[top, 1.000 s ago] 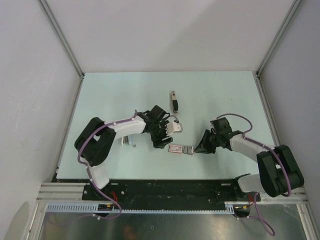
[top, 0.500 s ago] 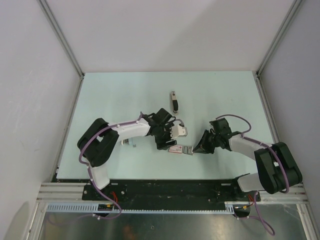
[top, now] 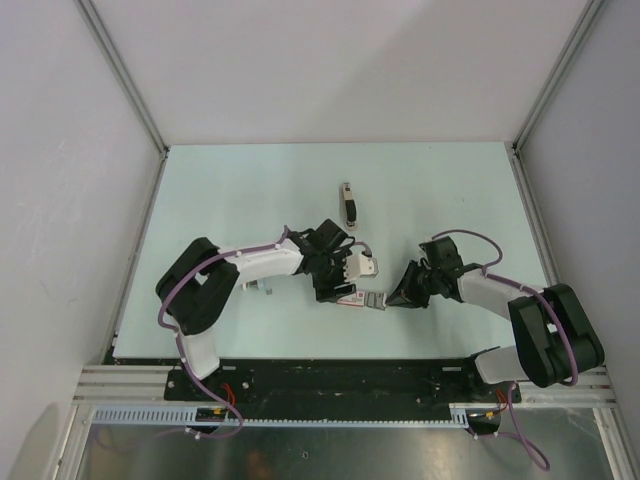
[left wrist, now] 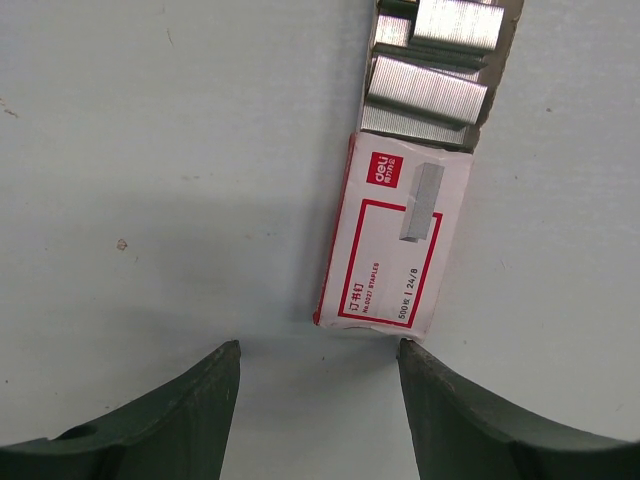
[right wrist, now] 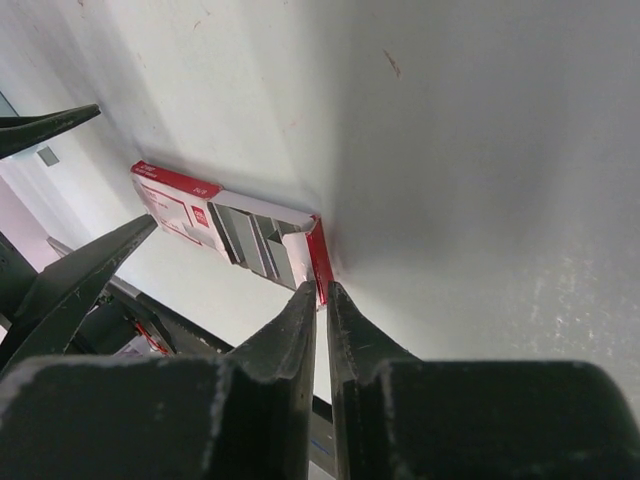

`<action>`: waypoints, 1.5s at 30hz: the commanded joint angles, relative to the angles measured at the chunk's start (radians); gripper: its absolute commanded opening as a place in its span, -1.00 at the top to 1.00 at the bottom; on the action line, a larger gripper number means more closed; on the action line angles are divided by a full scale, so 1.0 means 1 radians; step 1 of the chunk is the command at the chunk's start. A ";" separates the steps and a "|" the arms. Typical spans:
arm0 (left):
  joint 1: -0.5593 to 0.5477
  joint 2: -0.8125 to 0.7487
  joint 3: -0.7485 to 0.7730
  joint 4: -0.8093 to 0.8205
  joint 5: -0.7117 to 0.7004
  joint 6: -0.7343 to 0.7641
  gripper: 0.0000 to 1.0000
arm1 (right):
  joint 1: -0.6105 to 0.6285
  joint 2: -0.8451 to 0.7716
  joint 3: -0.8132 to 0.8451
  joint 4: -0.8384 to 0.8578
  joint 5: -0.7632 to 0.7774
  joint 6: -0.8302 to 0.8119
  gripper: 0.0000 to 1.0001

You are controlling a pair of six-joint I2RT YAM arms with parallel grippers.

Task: Unload the staples from the stapler

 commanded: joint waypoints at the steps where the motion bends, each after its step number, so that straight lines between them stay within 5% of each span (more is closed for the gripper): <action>1: -0.010 0.034 0.003 -0.012 -0.027 0.012 -0.40 | -0.003 0.012 -0.005 0.041 -0.005 0.007 0.76; 45: -0.025 0.052 0.013 -0.013 -0.047 0.038 -0.40 | 0.191 0.184 0.019 0.371 -0.080 0.203 0.81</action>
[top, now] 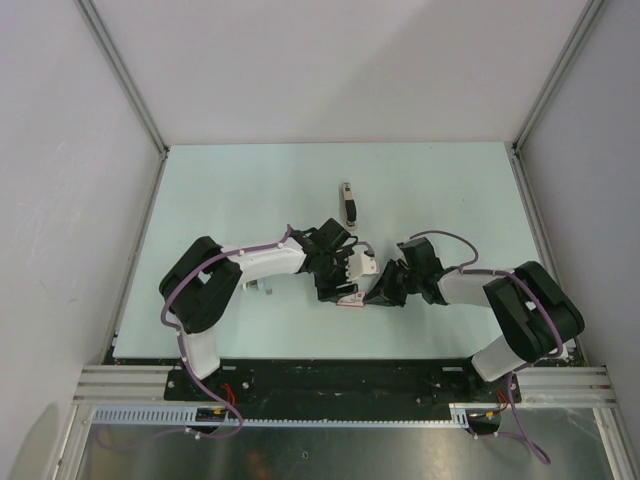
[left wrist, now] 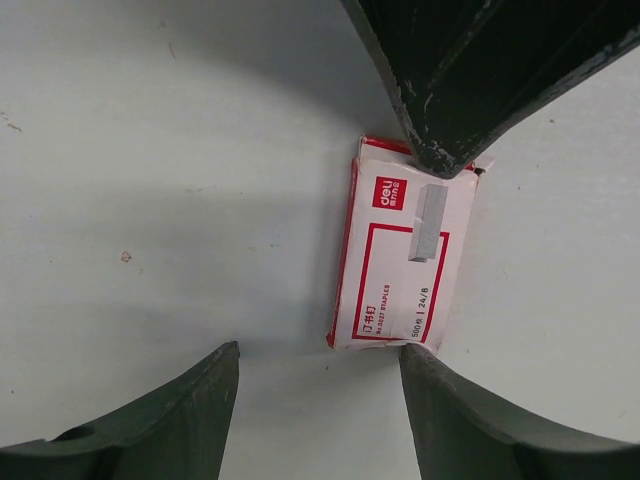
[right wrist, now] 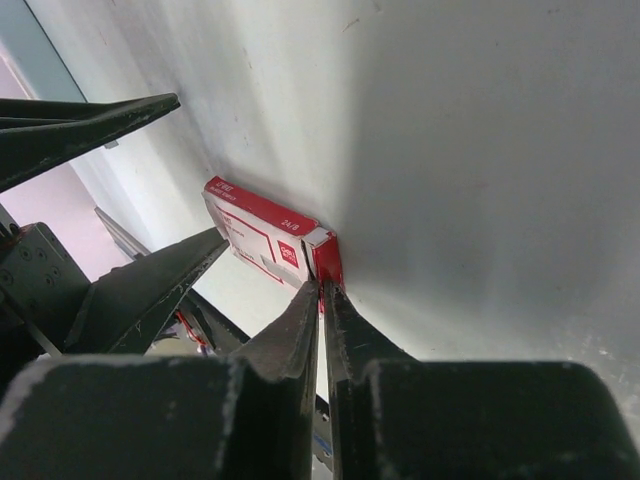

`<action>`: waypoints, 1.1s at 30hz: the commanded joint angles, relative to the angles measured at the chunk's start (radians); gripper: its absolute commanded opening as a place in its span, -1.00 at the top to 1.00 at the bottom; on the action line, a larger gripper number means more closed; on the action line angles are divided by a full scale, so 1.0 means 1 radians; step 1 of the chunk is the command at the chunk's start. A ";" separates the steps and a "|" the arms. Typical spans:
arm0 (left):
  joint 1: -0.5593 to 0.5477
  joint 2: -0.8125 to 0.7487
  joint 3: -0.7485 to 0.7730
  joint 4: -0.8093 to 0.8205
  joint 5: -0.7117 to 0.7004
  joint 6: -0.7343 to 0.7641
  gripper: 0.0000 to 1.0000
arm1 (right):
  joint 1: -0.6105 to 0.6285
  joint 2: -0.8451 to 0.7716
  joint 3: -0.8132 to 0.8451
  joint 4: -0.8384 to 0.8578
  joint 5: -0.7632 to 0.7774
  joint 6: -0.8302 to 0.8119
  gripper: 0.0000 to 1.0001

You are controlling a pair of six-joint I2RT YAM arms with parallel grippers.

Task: Unload the staples from the stapler

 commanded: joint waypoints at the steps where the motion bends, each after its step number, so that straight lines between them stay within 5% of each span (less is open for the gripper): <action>1: -0.018 0.030 -0.015 0.001 -0.042 0.039 -0.40 | 0.036 0.031 0.022 0.066 -0.046 0.032 0.80; 20: 0.006 0.011 -0.023 -0.002 -0.074 0.032 -0.40 | -0.061 -0.118 0.022 -0.182 -0.073 -0.131 0.25; 22: 0.028 -0.006 0.004 -0.022 -0.076 0.012 -0.43 | -0.082 -0.129 0.022 -0.193 -0.083 -0.146 0.13; 24: 0.057 -0.033 0.044 -0.054 -0.074 -0.018 -0.67 | -0.102 -0.145 0.026 -0.206 -0.084 -0.165 -0.05; 28: 0.118 -0.112 0.131 -0.136 -0.056 -0.072 -0.97 | -0.111 -0.191 0.101 -0.296 -0.028 -0.255 -0.84; 33: 0.209 -0.234 0.222 -0.227 0.015 -0.137 -0.99 | -0.109 -0.220 0.283 -0.482 0.097 -0.368 -0.98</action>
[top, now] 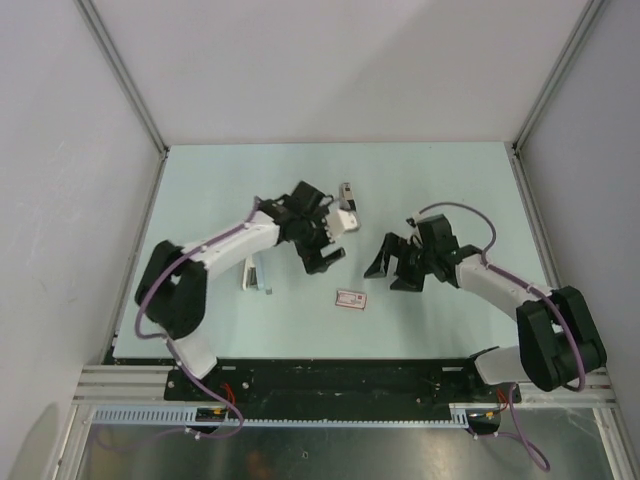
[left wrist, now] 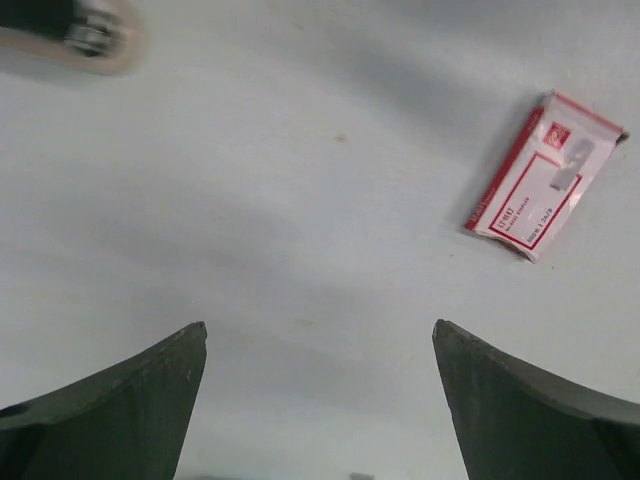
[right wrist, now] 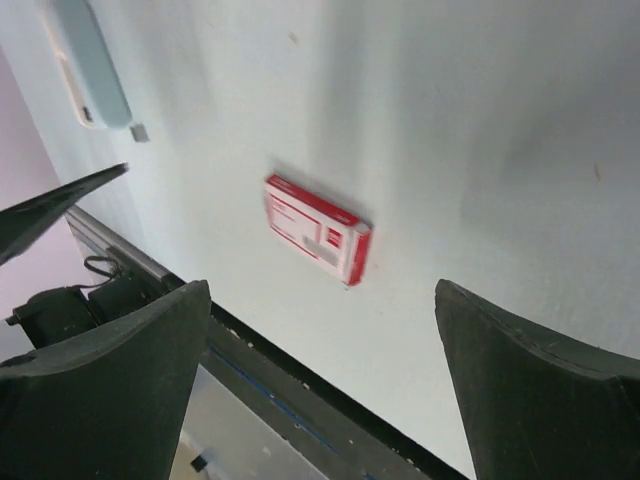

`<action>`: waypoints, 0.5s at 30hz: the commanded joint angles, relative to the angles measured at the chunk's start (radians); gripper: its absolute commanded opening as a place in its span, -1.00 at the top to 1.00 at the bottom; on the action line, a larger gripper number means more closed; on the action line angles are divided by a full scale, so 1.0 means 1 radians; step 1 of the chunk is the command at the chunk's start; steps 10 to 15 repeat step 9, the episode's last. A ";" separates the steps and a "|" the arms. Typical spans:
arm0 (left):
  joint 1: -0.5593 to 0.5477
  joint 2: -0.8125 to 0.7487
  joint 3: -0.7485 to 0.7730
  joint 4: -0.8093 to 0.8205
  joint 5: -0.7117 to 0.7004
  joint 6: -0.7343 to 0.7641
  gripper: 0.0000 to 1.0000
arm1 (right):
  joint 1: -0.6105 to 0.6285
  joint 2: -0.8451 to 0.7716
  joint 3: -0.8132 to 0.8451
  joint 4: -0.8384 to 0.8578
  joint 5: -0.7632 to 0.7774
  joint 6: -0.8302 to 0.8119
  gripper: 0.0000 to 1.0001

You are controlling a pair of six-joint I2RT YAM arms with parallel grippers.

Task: Unload the staples from the stapler

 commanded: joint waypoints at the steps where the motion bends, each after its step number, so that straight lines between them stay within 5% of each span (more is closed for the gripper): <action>1: 0.080 -0.177 0.113 -0.091 0.078 -0.086 -0.99 | -0.003 -0.060 0.177 -0.163 0.114 -0.135 -0.99; 9: 0.401 -0.334 0.164 -0.116 0.333 -0.224 -0.99 | -0.010 -0.104 0.347 -0.194 0.153 -0.177 -0.99; 15: 0.401 -0.334 0.164 -0.116 0.333 -0.224 -0.99 | -0.010 -0.104 0.347 -0.194 0.153 -0.177 -0.99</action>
